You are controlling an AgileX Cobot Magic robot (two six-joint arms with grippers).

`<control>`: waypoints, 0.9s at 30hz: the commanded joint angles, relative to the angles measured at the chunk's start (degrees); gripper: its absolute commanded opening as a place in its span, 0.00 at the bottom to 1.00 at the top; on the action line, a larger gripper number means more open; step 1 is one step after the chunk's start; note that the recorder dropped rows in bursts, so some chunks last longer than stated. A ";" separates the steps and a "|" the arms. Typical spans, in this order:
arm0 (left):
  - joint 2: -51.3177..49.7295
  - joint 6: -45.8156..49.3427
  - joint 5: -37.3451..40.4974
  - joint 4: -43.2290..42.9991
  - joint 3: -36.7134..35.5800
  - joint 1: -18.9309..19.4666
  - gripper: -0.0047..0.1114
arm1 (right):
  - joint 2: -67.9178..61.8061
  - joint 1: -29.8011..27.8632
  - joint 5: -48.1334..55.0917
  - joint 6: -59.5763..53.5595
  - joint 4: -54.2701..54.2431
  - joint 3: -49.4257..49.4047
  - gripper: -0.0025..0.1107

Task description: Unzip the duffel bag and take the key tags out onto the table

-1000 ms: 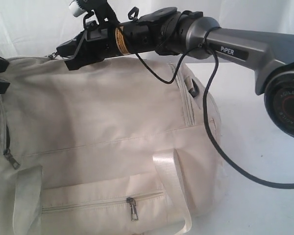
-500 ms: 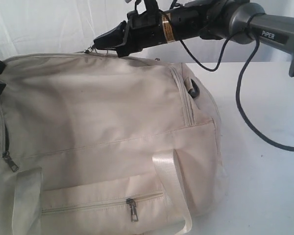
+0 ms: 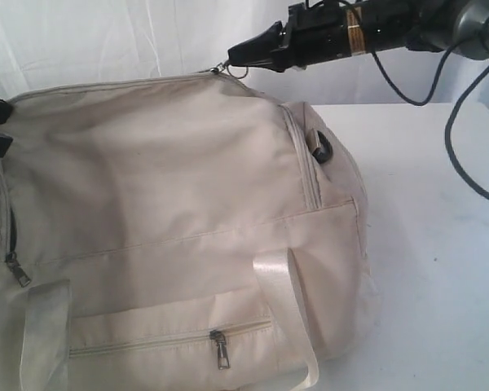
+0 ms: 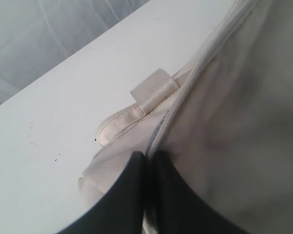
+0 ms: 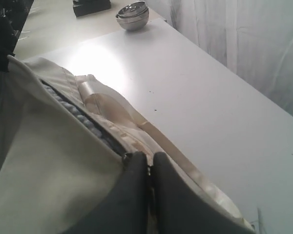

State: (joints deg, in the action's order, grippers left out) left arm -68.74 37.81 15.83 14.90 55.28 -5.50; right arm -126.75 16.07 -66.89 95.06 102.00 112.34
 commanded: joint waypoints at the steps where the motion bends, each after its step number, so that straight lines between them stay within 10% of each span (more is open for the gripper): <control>1: 0.99 -0.54 1.22 -2.29 0.05 0.78 0.04 | 1.56 -5.48 1.56 0.12 -2.05 0.23 0.02; 27: 0.99 -0.77 0.00 -1.86 0.05 0.78 0.04 | 9.24 -14.74 -3.07 8.66 -2.05 -17.19 0.02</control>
State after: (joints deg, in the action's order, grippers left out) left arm -68.52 37.38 15.91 14.75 55.28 -5.37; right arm -119.50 2.77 -72.71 104.22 100.12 97.27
